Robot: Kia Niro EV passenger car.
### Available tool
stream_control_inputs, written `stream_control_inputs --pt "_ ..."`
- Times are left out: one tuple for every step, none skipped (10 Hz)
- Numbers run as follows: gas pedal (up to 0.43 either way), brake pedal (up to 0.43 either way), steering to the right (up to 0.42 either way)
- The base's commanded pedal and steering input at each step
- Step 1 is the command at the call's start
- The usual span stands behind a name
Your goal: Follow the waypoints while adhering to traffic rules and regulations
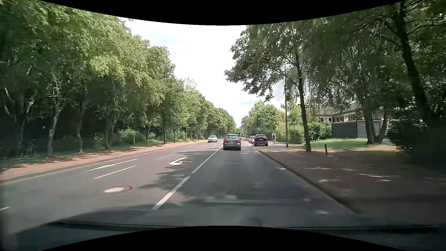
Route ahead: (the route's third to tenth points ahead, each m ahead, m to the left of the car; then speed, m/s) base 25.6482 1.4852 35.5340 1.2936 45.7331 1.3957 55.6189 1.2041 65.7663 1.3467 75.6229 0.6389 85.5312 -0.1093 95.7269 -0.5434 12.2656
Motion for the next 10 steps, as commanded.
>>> stream_control_inputs --pt "0.169 0.018 0.002" --pt "0.169 0.018 0.002" --pt "0.169 0.018 0.002" --pt "0.169 0.018 0.001" --pt "0.169 0.018 0.001" --pt "0.169 0.018 0.001" --pt "0.169 0.018 0.002" --pt "0.157 0.018 0.002" --pt "0.157 0.018 0.002" --pt "0.157 0.018 0.002"
